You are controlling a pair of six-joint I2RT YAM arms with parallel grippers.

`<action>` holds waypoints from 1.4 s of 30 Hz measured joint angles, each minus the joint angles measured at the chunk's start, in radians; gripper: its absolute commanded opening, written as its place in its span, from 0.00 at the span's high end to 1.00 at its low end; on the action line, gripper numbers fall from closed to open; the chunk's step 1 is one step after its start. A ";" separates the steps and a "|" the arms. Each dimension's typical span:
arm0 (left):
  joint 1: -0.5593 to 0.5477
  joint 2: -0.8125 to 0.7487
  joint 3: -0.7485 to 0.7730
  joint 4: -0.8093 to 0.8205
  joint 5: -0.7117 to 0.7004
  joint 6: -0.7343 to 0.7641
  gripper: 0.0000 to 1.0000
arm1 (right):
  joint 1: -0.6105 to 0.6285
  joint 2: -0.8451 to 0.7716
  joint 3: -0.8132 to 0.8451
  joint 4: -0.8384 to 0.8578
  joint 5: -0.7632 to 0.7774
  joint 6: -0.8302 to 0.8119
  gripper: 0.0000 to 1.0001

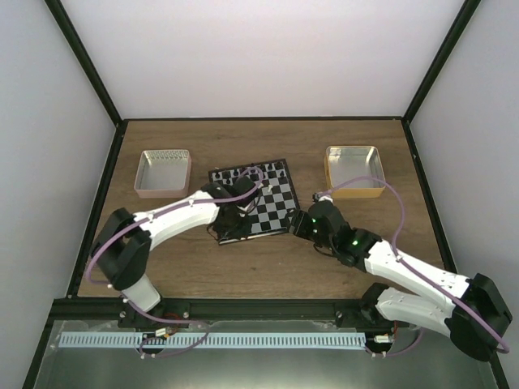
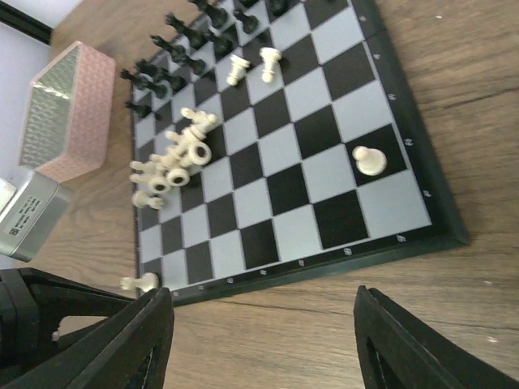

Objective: Set up the chess pieces on the board
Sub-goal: Place the chess piece on the chessboard.

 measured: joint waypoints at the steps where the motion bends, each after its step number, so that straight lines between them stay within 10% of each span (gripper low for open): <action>1: 0.001 0.024 0.013 -0.018 -0.003 0.008 0.96 | 0.000 0.000 -0.010 0.000 0.008 -0.006 0.38; 19: 0.020 0.217 0.175 -0.186 -0.079 0.071 0.95 | 0.000 0.052 -0.055 0.037 0.029 -0.048 0.37; 29: 0.031 0.237 0.187 -0.191 -0.090 0.094 0.77 | 0.000 0.078 -0.055 0.057 0.021 -0.048 0.37; 42: 0.031 0.240 0.193 -0.164 -0.085 0.094 0.93 | 0.000 0.105 -0.055 0.071 0.013 -0.048 0.37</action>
